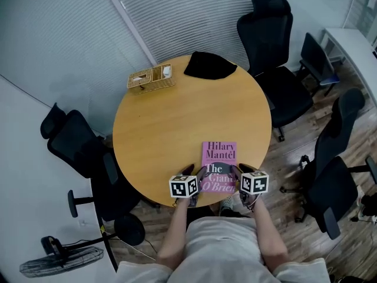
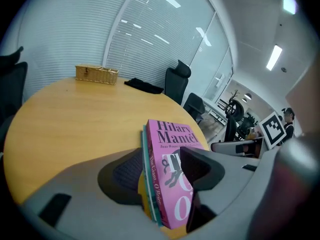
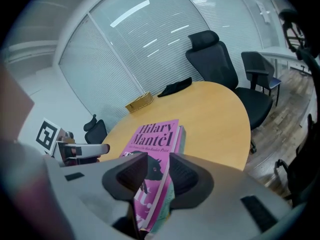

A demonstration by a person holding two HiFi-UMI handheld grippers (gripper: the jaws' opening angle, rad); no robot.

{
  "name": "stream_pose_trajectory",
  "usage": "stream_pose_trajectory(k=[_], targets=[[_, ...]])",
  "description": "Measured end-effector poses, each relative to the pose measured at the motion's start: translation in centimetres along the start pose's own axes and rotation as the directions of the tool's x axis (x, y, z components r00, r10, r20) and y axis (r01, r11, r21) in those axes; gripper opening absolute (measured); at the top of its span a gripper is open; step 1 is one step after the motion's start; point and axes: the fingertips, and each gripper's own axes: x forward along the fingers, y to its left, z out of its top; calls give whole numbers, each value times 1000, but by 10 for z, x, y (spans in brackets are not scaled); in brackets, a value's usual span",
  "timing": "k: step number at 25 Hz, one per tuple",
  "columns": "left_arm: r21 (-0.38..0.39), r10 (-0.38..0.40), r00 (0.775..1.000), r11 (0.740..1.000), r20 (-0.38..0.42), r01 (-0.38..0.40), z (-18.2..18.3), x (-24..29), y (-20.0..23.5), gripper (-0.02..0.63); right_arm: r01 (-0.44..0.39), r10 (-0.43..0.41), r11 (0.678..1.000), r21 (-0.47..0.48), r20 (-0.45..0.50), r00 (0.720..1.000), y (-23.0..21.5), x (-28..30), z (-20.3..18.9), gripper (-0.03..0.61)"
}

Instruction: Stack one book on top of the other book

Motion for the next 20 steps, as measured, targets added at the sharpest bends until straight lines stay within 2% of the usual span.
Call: stream_pose_trajectory(k=[6, 16, 17, 20], targets=[[62, 11, 998, 998, 59, -14, 3, -23, -5, 252, 6, -5, 996, -87, 19, 1000, 5, -15, 7, 149], [89, -6, 985, 996, 174, -10, 6, -50, -26, 247, -22, 30, 986, -168, 45, 999, 13, -32, 7, 153], [90, -18, 983, 996, 183, 1, 5, -51, -28, 237, -26, 34, 984, -176, 44, 998, 14, -33, 6, 150], [92, -44, 976, 995, 213, 25, 7, -54, -34, 153, -36, 47, 981, -189, 52, 998, 16, -36, 5, 113]])
